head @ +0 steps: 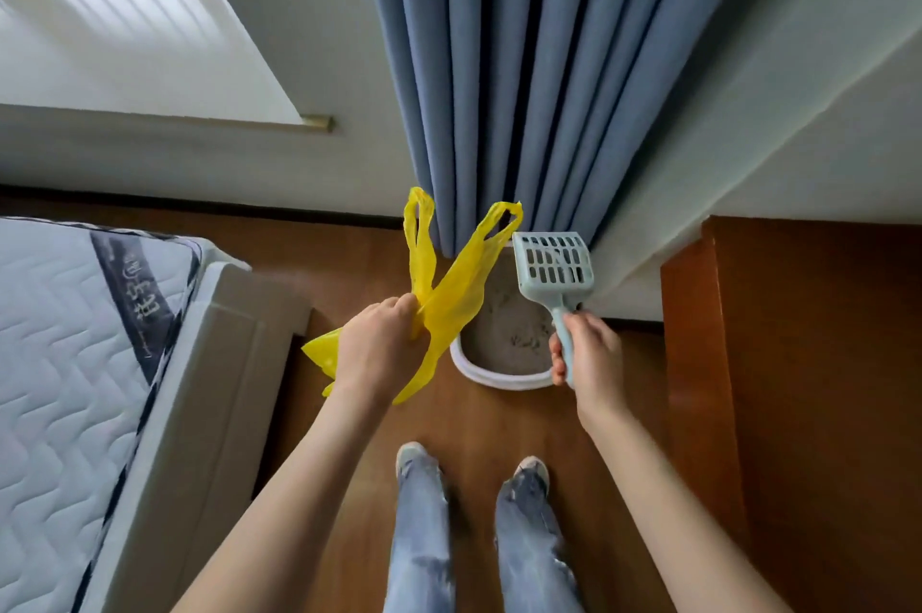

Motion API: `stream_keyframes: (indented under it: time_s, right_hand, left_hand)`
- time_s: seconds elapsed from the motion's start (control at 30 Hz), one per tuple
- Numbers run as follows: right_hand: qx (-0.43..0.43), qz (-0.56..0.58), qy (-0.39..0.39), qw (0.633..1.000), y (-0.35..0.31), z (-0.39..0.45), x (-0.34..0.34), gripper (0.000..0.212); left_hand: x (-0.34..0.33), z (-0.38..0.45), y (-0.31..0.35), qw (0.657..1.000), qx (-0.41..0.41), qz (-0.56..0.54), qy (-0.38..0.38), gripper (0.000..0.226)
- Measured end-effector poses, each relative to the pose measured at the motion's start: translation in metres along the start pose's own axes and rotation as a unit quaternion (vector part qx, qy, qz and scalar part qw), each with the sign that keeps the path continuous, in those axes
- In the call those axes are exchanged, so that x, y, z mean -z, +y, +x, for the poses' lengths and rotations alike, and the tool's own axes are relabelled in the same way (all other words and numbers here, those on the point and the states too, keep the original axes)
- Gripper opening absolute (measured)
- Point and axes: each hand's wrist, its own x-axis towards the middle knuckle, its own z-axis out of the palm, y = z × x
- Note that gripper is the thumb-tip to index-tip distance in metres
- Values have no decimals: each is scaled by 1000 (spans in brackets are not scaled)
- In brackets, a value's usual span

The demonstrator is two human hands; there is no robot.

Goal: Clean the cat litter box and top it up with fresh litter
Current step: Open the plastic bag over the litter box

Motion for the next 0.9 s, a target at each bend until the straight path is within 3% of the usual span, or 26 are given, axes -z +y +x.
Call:
stream_keyframes:
  time_s: [0.2, 0.43, 0.7, 0.9]
  right_hand:
    - [-5, 18, 47, 999, 63, 108, -19, 22]
    - [0, -43, 62, 997, 172, 251, -19, 23]
    - [29, -77, 41, 996, 299, 418, -6, 21]
    - [91, -140, -22, 986, 371, 514, 3, 26]
  left_hand:
    - [-114, 76, -23, 998, 11, -58, -33, 21]
    - [-288, 146, -49, 994, 9, -101, -48, 19]
    - [-484, 211, -74, 984, 10, -178, -20, 14]
    - [-574, 247, -86, 960, -3, -279, 0, 15]
